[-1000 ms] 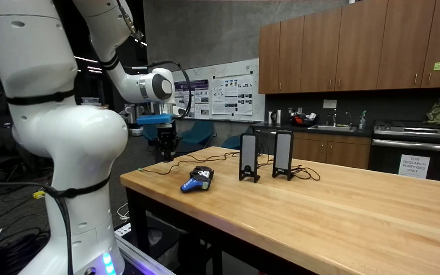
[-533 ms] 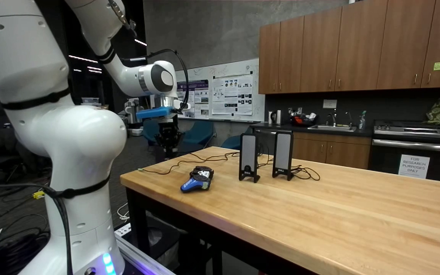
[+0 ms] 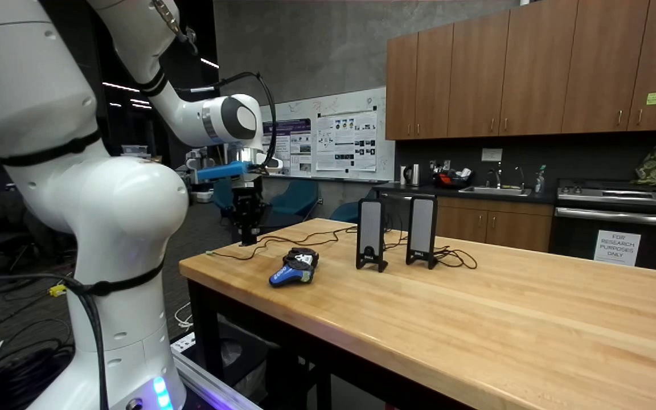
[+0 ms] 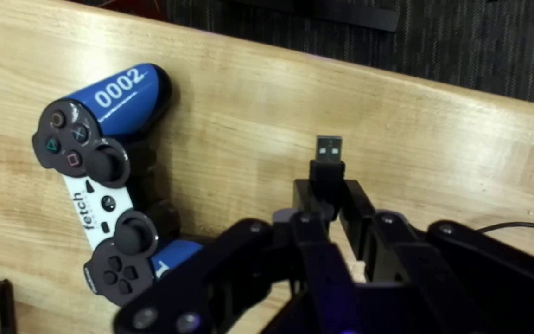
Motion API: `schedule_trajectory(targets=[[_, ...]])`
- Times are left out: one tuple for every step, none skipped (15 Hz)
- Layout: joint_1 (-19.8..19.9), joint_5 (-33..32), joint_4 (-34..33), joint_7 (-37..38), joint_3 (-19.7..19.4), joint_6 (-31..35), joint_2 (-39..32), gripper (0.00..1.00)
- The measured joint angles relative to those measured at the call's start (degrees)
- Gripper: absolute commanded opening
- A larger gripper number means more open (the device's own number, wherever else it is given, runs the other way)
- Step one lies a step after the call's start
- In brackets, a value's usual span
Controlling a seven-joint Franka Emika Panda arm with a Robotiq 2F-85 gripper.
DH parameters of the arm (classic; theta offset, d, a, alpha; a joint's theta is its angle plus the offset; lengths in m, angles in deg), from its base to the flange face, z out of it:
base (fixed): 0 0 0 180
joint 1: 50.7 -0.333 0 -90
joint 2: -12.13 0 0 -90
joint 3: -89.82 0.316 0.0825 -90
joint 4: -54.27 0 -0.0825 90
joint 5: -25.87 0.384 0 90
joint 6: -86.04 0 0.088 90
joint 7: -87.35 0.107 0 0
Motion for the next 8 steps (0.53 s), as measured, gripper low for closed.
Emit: schedule_trajectory(targets=[[-0.1, 0.0, 0.2, 0.0, 0.0, -0.1, -0.1, 0.05], [-0.2, 0.1, 0.5, -0.1, 0.0, -0.1, -0.2, 0.05], [-0.4, 0.1, 0.7, -0.1, 0.0, -0.1, -0.3, 0.05], [-0.7, 0.1, 0.9, -0.2, 0.0, -0.2, -0.5, 0.05], [-1.0, 0.2, 1.1, -0.2, 0.1, -0.2, -0.7, 0.13], [-1.4, 0.4, 1.2, -0.2, 0.1, -0.2, -0.9, 0.44], [-1.7, 0.6, 1.4, -0.3, 0.2, -0.1, -1.2, 0.46], [-2.1, 1.0, 1.5, -0.4, 0.3, -0.1, -1.5, 0.5]])
